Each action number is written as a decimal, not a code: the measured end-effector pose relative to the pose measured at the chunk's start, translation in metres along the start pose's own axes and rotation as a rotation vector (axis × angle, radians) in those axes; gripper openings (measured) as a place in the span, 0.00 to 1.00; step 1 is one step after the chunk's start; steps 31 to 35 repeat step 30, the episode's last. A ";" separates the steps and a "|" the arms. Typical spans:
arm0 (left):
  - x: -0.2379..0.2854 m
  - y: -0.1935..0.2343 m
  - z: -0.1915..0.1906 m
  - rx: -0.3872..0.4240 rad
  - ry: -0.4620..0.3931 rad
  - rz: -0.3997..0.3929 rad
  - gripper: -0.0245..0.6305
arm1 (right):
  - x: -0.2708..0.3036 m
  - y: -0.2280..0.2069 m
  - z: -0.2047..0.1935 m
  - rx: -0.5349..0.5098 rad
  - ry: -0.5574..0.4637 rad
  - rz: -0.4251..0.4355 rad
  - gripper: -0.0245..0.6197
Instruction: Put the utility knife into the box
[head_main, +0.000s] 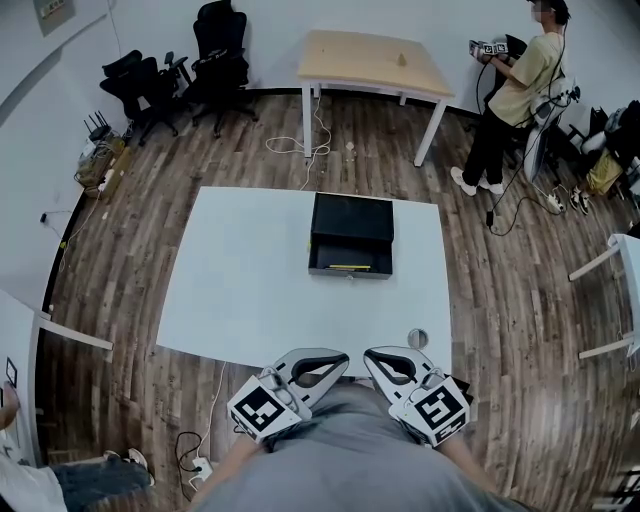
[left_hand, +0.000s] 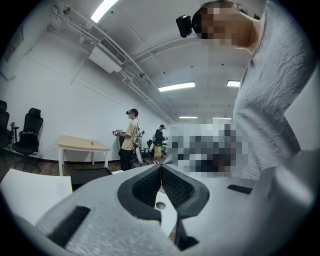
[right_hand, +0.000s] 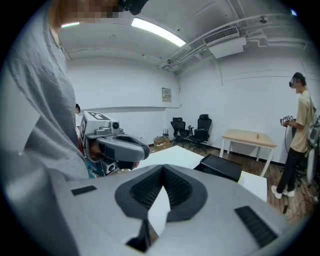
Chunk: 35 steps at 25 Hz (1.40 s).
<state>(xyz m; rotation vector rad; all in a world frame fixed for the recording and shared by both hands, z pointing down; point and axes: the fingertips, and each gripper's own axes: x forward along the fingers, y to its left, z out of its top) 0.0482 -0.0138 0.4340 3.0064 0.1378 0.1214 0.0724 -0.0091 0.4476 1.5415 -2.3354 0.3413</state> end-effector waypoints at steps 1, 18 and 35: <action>0.000 -0.001 0.000 0.001 0.000 -0.001 0.07 | 0.000 0.001 0.000 0.000 0.006 0.003 0.08; 0.002 -0.002 -0.004 0.009 -0.006 -0.001 0.07 | 0.001 -0.001 -0.006 -0.008 0.016 0.014 0.08; 0.003 0.003 0.004 -0.037 -0.010 0.018 0.07 | 0.004 -0.003 -0.002 -0.012 0.021 0.024 0.08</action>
